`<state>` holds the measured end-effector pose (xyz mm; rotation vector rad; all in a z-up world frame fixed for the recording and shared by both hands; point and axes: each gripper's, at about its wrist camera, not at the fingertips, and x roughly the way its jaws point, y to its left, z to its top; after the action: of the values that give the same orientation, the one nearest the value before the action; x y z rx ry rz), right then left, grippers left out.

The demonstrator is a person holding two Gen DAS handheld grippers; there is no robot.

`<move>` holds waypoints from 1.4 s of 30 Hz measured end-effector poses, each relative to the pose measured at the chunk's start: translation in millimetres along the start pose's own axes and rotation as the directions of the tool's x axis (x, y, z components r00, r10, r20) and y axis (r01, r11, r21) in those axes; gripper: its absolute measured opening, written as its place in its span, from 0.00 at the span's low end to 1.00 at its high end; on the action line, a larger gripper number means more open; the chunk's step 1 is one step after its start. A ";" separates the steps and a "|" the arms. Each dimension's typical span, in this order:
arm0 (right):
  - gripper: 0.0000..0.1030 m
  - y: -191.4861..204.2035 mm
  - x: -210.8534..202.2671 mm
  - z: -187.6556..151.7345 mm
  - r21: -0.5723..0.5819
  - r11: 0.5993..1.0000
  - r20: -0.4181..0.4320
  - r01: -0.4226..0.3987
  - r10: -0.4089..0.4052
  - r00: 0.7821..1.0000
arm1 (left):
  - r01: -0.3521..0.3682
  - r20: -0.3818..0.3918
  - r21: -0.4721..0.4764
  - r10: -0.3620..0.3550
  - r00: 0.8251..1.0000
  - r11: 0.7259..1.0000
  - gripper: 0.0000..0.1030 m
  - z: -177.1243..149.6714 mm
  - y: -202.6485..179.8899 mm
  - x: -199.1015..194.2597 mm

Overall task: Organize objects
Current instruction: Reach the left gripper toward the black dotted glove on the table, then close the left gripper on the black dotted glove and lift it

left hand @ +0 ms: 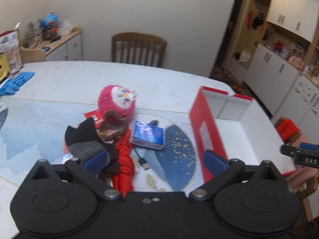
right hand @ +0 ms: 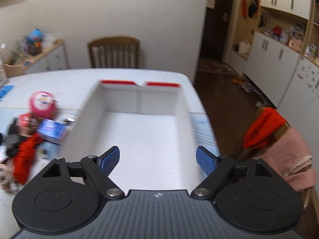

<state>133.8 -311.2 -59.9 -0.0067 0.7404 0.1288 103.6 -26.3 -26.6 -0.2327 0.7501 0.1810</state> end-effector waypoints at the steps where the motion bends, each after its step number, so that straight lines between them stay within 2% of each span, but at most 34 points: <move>1: 0.81 -8.0 7.2 0.7 0.006 1.000 -0.012 0.003 -0.002 1.000 | -0.011 -0.003 -0.013 0.011 1.000 1.000 0.99 0.0 2.2 2.0; 4: 0.69 -26.5 29.7 1.6 0.019 1.000 -0.069 0.007 -0.006 0.998 | -0.037 -0.014 -0.040 0.036 0.999 0.999 0.99 -1.2 8.8 6.4; 7: 0.62 -38.6 49.8 0.5 0.028 1.000 -0.121 -0.002 0.006 0.993 | -0.077 -0.020 -0.049 0.076 0.997 0.996 0.99 -3.0 13.8 8.3; 13: 0.46 -46.0 76.2 0.1 0.017 0.999 -0.191 -0.036 0.039 0.981 | -0.162 -0.047 -0.048 0.160 0.986 0.986 0.99 -10.2 25.0 17.2; 18: 0.30 -45.8 86.5 -1.4 0.018 0.997 -0.239 -0.079 0.081 0.968 | -0.191 -0.076 -0.054 0.186 0.979 0.980 0.97 -15.0 37.9 26.9; 20: 0.20 -45.4 88.6 -2.0 0.028 0.996 -0.253 -0.085 0.089 0.963 | -0.199 -0.085 -0.052 0.194 0.977 0.979 0.96 -14.5 42.5 31.8; 25: 0.07 -46.7 91.1 -1.8 0.033 0.998 -0.262 -0.057 0.064 0.963 | -0.209 -0.088 -0.035 0.206 0.975 0.977 0.95 -4.8 56.2 46.3; 32: 0.04 -44.0 91.5 -0.2 0.032 0.999 -0.272 -0.020 0.028 0.962 | -0.205 -0.107 -0.029 0.201 0.974 0.978 0.91 18.2 79.9 74.2; 42: 0.05 -33.0 93.5 -0.2 0.008 1.000 -0.291 0.005 -0.002 0.957 | -0.190 -0.235 -0.111 0.160 0.959 0.976 0.91 37.1 112.9 123.6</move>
<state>205.9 -333.2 -124.2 -0.0193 1.0359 0.1228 189.0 101.9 -102.1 -0.3169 0.9862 0.3785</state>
